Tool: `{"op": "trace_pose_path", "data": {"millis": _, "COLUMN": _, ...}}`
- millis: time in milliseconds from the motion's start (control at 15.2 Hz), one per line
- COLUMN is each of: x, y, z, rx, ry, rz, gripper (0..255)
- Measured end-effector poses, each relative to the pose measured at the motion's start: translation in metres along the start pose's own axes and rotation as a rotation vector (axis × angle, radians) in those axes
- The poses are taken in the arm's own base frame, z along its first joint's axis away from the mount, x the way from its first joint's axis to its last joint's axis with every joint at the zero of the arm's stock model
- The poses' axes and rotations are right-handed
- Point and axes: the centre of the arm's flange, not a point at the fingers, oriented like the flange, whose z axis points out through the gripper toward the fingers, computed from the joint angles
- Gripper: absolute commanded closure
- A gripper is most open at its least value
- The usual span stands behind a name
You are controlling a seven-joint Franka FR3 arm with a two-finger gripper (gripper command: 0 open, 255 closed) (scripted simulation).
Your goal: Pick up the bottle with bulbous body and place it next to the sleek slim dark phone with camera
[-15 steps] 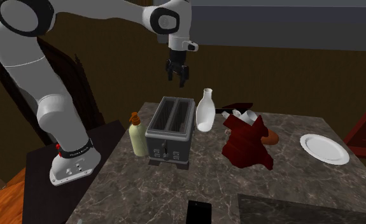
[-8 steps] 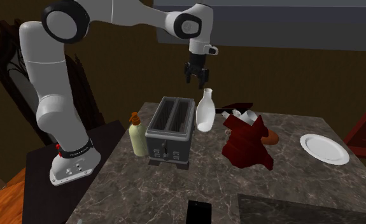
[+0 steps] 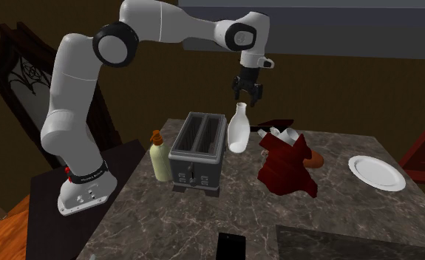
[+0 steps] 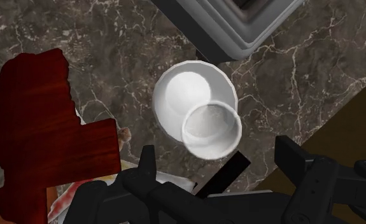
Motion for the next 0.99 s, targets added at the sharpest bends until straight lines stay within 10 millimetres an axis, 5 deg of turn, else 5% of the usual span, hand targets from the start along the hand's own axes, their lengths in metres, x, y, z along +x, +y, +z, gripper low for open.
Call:
{"op": "trace_pose_path", "data": {"millis": 396, "x": 0.002, "y": 0.002, "z": 0.029, "rx": 0.0, "ry": 0.0, "rz": 0.0, "gripper": 0}}
{"op": "trace_pose_path", "data": {"millis": 858, "x": 0.003, "y": 0.002, "z": 0.033, "rx": 0.0, "ry": 0.001, "rz": 0.0, "gripper": 0}}
{"op": "trace_pose_path", "data": {"millis": 924, "x": 0.003, "y": 0.002, "z": 0.033, "rx": 0.0, "ry": 0.001, "rz": 0.0, "gripper": 255}}
{"op": "trace_pose_path", "data": {"millis": 990, "x": 0.003, "y": 0.002, "z": 0.033, "rx": 0.0, "ry": 0.001, "rz": 0.0, "gripper": 255}}
